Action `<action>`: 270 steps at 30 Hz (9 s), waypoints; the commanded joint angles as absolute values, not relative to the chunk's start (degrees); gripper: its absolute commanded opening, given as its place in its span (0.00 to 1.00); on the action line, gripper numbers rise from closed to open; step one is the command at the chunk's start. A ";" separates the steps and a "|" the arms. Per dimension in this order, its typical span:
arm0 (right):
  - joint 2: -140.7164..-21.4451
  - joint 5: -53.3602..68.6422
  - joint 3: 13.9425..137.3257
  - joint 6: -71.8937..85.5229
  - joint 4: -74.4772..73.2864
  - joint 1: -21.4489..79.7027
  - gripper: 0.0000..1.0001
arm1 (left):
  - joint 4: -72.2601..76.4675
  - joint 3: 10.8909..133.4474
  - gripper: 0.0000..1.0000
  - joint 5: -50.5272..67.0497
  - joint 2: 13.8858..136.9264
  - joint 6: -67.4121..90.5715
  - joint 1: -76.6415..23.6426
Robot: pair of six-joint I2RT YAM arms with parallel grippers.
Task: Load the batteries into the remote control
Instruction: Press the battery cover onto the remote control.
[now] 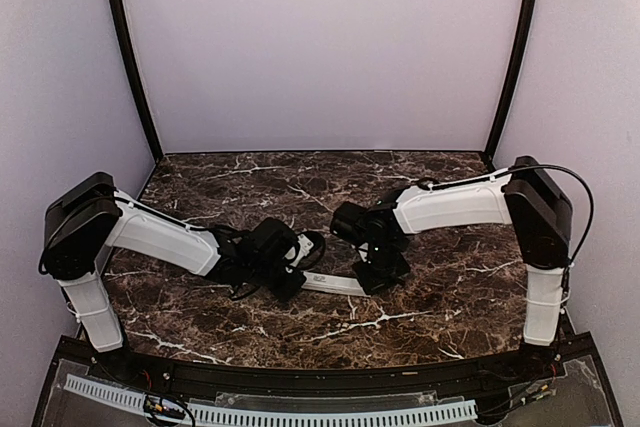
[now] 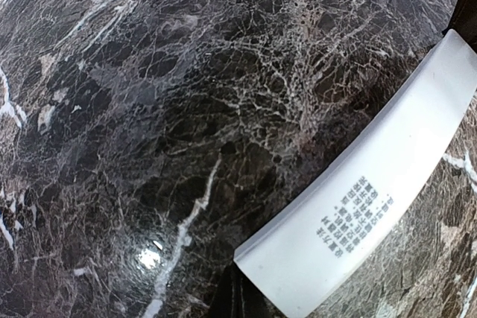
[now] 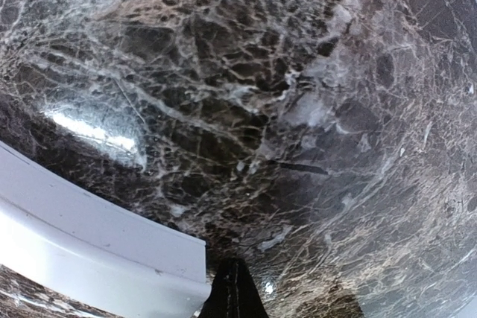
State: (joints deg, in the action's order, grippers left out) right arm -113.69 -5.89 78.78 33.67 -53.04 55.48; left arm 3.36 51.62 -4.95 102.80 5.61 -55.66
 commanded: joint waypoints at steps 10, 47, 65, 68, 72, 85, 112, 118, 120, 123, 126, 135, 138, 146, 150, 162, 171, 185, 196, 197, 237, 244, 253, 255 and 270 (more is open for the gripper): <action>-112.65 -7.74 79.00 33.28 -52.14 56.04 0.00 | 2.33 51.10 0.00 -4.74 102.05 5.58 -56.89; -98.02 19.40 64.52 -8.93 -4.83 54.89 0.98 | 4.35 42.60 0.36 -17.90 86.08 12.85 -54.35; -116.02 8.55 75.44 -19.74 -13.90 59.50 0.82 | 7.29 37.88 0.63 -19.98 81.43 16.45 -50.06; -117.06 6.99 75.84 -20.14 -14.55 59.82 0.73 | 7.53 37.80 0.63 -19.89 81.67 16.31 -49.99; -117.57 6.29 75.76 -20.46 -14.55 59.91 0.56 | 7.73 37.79 0.63 -19.71 81.71 16.12 -50.01; -118.44 6.50 76.13 -20.19 -15.00 60.28 0.42 | 7.81 37.88 0.63 -19.62 81.86 15.57 -49.92; -91.30 16.33 63.68 13.72 -16.92 51.14 0.00 | 6.55 40.16 0.57 -16.01 87.66 12.27 -51.47; -93.49 15.96 58.32 20.23 -16.88 51.23 0.00 | 6.10 41.04 0.56 -14.36 89.40 12.28 -51.65; -94.34 15.63 57.90 20.64 -16.60 51.31 0.00 | 5.99 41.12 0.57 -14.22 89.54 12.22 -51.75; -96.41 15.50 57.78 20.58 -16.14 51.36 0.00 | 5.99 41.32 0.57 -13.58 90.03 12.26 -51.83; -98.33 16.23 58.08 20.44 -16.11 51.33 0.00 | 5.59 41.59 0.57 -13.49 90.40 12.25 -51.85; -97.00 14.44 58.71 19.76 -17.44 51.55 0.00 | 5.43 41.57 0.57 -13.28 90.61 12.22 -51.90; -97.57 14.37 58.48 19.73 -17.33 51.52 0.00 | 5.37 41.66 0.57 -13.27 90.70 12.21 -51.90; -102.46 13.13 55.49 20.01 -15.31 51.50 0.00 | 5.12 41.83 0.57 -13.16 90.96 12.07 -51.94; -102.48 13.05 54.74 20.56 -15.09 51.53 0.00 | 5.02 41.77 0.56 -13.32 90.80 11.97 -51.96; -94.06 7.71 61.97 22.16 -23.85 51.69 0.00 | 5.24 42.06 0.56 -12.38 91.17 11.77 -52.16; -94.01 -6.60 64.04 34.62 -43.90 51.57 0.00 | 5.00 43.50 0.39 -10.49 93.59 11.06 -53.16; -103.33 -12.92 70.29 36.73 -53.81 54.35 0.00 | 6.16 44.88 0.36 -8.63 96.25 11.11 -53.51; -95.56 -3.64 72.22 28.36 -40.89 54.49 0.00 | 6.29 44.91 0.35 -8.51 96.50 10.99 -53.50; -95.73 -3.00 72.29 27.97 -40.39 54.49 0.00 | 6.25 44.91 0.35 -8.52 96.46 10.99 -53.47; -99.48 4.85 68.38 27.74 -34.97 53.34 0.00 | 6.46 44.95 0.34 -8.17 96.62 10.87 -53.61; -104.99 4.94 63.71 29.29 -32.13 52.07 0.00 | 6.25 44.87 0.34 -8.21 96.35 10.65 -53.59; -103.66 3.77 65.60 28.46 -35.17 52.12 0.00 | 6.24 45.25 0.34 -8.13 96.52 10.43 -53.70; -102.33 4.12 67.21 27.96 -35.94 52.12 0.00 | 6.24 45.38 0.34 -8.00 96.46 10.38 -53.70; -99.53 -8.98 69.57 35.22 -50.23 52.12 0.00 | 7.53 45.44 0.30 -6.18 96.55 10.48 -53.78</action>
